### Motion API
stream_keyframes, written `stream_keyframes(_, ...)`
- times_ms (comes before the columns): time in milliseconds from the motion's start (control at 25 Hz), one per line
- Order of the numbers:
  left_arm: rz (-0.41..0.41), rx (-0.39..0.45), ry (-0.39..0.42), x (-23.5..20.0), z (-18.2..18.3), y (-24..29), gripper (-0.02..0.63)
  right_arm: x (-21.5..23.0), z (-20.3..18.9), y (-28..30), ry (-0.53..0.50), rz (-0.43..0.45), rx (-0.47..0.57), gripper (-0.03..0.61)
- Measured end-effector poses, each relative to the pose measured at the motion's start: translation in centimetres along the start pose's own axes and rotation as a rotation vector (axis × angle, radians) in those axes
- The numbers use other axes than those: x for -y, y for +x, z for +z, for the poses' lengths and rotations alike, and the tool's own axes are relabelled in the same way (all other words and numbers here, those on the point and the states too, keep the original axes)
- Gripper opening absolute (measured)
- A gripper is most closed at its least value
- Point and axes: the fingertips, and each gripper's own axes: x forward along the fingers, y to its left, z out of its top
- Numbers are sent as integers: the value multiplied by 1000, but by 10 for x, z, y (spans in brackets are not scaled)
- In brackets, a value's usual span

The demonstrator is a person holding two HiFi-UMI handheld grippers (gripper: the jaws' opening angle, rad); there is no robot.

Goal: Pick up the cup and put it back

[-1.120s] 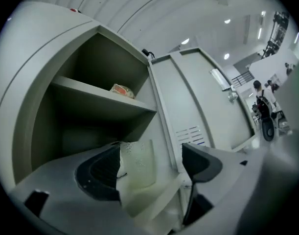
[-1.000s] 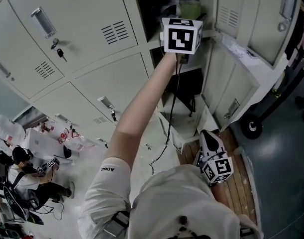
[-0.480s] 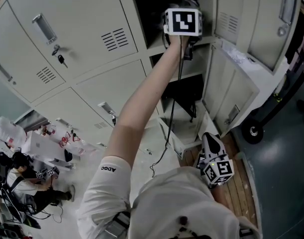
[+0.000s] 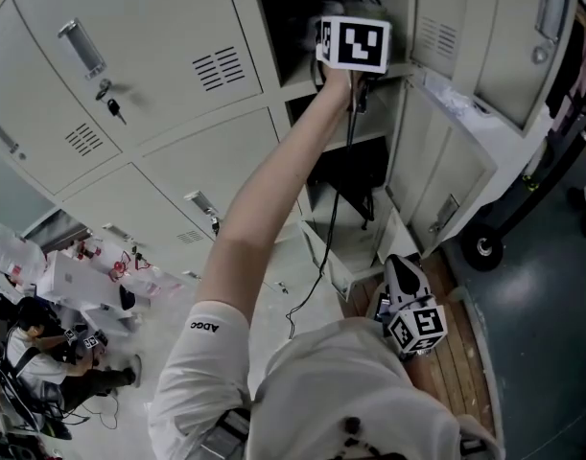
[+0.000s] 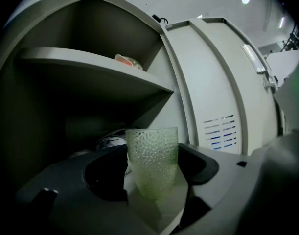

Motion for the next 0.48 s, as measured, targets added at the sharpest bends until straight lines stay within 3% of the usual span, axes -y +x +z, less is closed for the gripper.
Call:
stream_keyframes(120,-5,42,-33,-5,-1,-12,322,-1,-4,-4,8,-4,-10,26)
stream_keyframes(320,-152,184,-108,5,12,-39,322,-1,-10,-7,10,-8,-32,26)
stream_keyframes(480,-163,289,-116,-4,18,-82,322,-2,-15,-8,14,-3,-55,26)
